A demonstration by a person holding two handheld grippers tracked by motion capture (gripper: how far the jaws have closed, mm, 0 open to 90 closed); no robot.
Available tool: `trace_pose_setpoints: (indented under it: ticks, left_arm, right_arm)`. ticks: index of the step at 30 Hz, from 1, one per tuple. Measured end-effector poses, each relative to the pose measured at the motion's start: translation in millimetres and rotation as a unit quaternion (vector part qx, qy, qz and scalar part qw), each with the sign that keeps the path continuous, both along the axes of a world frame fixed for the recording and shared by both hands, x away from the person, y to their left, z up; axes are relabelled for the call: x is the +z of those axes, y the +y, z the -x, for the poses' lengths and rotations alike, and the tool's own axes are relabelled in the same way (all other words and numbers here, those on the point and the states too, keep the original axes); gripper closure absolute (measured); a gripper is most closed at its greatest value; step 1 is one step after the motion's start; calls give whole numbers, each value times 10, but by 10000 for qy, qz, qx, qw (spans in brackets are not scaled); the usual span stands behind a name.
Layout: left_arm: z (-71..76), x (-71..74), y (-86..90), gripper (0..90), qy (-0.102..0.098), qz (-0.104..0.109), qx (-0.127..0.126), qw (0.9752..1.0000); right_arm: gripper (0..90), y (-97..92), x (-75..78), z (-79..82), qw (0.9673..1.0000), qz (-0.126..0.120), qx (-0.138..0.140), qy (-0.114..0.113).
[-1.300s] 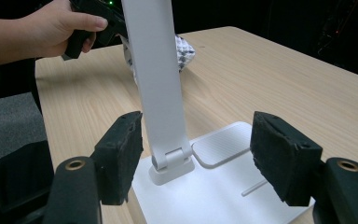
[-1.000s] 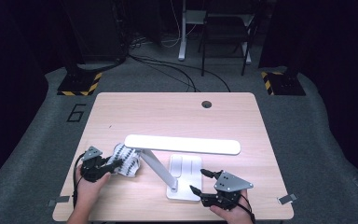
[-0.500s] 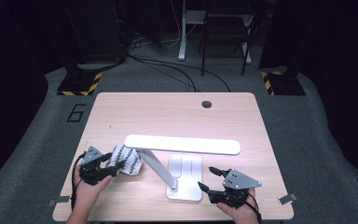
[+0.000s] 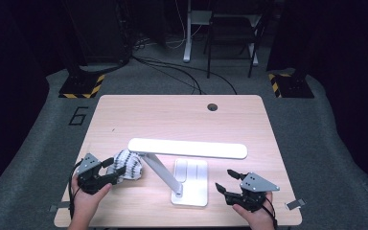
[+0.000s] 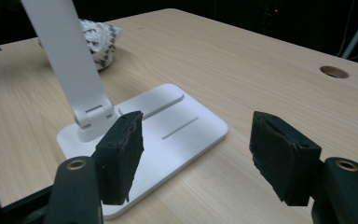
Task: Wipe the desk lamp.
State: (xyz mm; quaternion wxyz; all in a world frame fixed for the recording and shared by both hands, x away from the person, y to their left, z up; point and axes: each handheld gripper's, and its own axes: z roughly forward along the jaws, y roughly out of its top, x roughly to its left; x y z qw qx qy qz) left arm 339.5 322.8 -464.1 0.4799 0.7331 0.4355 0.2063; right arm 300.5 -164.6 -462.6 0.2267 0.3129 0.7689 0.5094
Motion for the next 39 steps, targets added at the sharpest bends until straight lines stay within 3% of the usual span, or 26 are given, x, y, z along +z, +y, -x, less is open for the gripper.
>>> trace_pose_setpoints:
  ticks: [3, 7, 12, 20, 23, 25, 29, 33, 39]
  left_arm:
    - [10, 8, -41, 344, 5, -106, -196, 9998]
    - [28, -5, -126, 345, -39, -87, -322, 9994]
    - [47, -58, -222, 346, 56, -162, -512, 9985]
    - [79, -143, -365, 357, 182, -322, -890, 9953]
    - [81, -192, -401, 360, 290, -214, -969, 9946]
    - [76, -224, -436, 364, 329, -289, -1004, 9940]
    - [60, -261, -480, 380, 357, -607, -1210, 9902]
    - [59, -285, -509, 381, 386, -700, -1296, 9883]
    - [44, -297, -522, 381, 408, -682, -1295, 9884]
  right_arm:
    - [346, -79, -30, -20, 9999, -36, -112, 49]
    - [347, -213, -75, -85, 9994, -104, -333, 91]
    - [349, -353, -133, -110, 9980, -186, -573, 190]
    - [355, -416, -265, -118, 9966, -161, -739, 319]
    - [355, -445, -296, -123, 9959, -151, -794, 396]
    - [357, -465, -333, -135, 9952, -166, -846, 460]
    - [362, -488, -422, -173, 9929, -200, -982, 639]
    - [364, -472, -449, -198, 9934, -16, -994, 578]
    - [364, -442, -461, -196, 9936, 82, -964, 584]
